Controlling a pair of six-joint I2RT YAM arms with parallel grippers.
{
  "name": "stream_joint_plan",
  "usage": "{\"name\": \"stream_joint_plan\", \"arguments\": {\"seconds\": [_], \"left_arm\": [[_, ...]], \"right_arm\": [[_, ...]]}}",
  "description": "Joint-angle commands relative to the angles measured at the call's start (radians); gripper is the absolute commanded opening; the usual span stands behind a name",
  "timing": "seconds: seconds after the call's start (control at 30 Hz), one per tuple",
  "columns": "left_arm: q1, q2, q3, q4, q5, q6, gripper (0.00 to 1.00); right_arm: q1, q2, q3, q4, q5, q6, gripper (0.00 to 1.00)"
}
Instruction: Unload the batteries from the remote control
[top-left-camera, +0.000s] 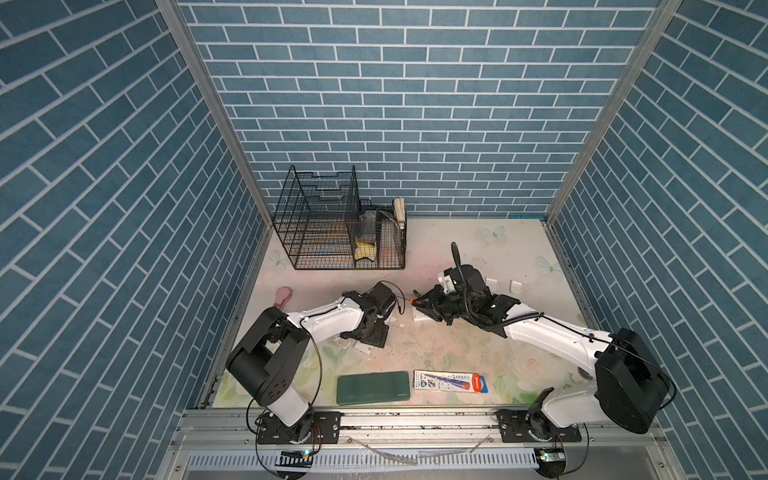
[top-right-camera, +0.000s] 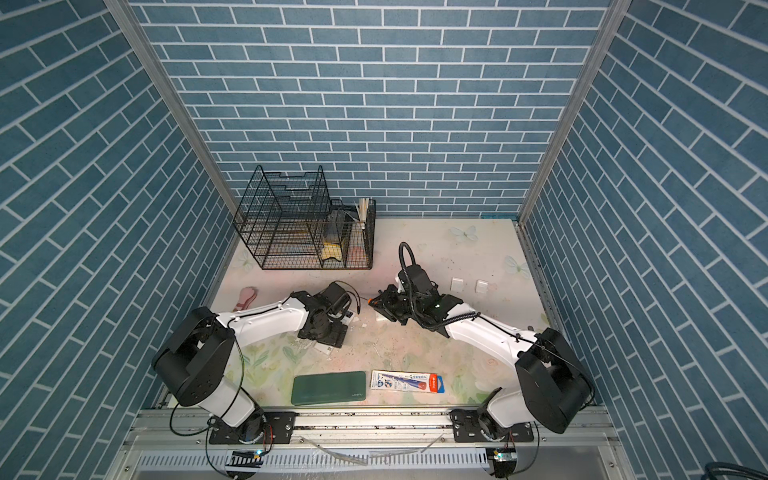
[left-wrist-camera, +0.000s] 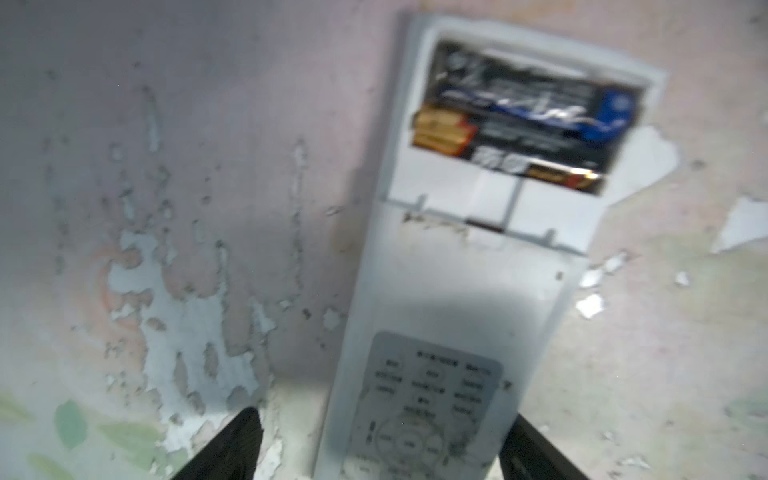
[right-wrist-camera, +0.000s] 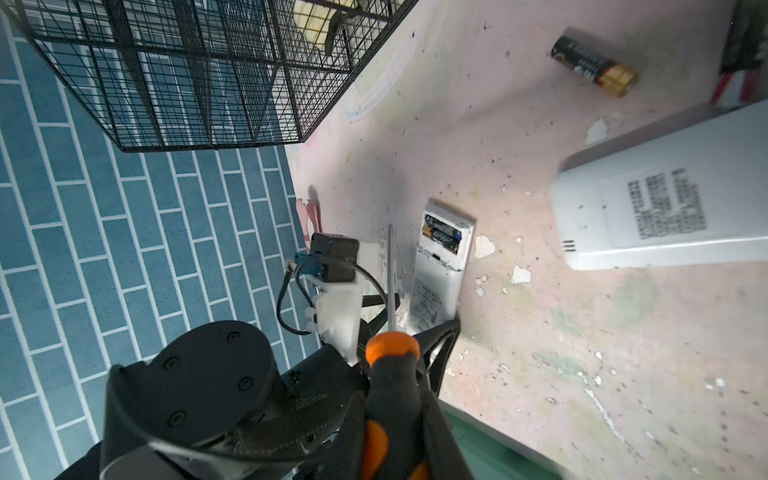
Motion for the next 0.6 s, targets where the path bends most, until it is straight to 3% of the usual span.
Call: {"name": "stream_joint_plan", "arguments": {"seconds": [0.0, 0.3, 0.57], "left_arm": [[0.02, -0.035, -0.021, -0.095, -0.086, -0.071, 0.9], [0.144, -0.029, -0.018, -0.055, -0.073, -0.037, 0.9], [0.236, 0.12, 0.15, -0.005, -0.017, 0.048, 0.9]], "right_arm": [[-0.027, -0.028, -0.001, -0.061, -0.038, -0.075, 0.0], [-0.067, 0.028, 0.09, -0.157, -0.082, -0.183, 0.0], [-0.078, 0.119, 0.225, -0.27, -0.138, -0.288, 0.0]]}}
